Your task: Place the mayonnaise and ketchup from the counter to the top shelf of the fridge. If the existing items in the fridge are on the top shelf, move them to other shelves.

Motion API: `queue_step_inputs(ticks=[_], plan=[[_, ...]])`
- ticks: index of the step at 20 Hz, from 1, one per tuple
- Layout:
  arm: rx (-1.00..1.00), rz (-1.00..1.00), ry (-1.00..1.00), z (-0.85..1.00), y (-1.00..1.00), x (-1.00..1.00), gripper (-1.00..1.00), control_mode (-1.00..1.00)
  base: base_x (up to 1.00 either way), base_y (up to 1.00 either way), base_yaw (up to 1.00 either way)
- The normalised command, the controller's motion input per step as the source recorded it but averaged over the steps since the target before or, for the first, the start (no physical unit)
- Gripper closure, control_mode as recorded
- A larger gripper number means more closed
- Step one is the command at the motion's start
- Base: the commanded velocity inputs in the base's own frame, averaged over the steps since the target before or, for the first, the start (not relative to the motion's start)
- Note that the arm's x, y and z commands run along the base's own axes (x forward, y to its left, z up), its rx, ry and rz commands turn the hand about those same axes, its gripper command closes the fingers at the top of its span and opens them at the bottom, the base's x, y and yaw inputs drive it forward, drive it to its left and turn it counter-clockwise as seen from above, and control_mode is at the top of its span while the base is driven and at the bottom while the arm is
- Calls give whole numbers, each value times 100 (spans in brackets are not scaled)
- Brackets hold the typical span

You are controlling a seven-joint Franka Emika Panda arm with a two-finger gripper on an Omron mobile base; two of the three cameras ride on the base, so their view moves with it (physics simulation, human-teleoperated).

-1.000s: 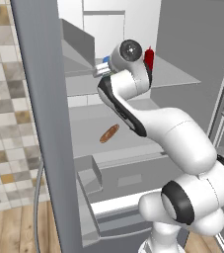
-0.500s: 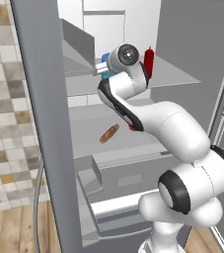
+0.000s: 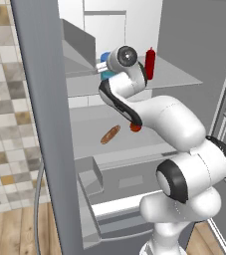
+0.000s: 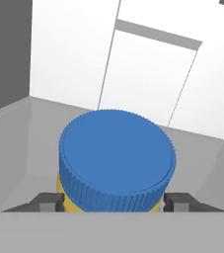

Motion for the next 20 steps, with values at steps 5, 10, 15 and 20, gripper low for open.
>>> queue_step_inputs(ticks=[5,10,15,20], plan=[[2,0,0,0,-6,11,-100,-100,0,0,0],[2,0,0,0,-9,3,-100,-100,0,0,0],[1,0,-5,0,-1,-18,-100,-100,0,0,0],[0,-2,-6,18,0,-97,-100,-100,0,0,0]])
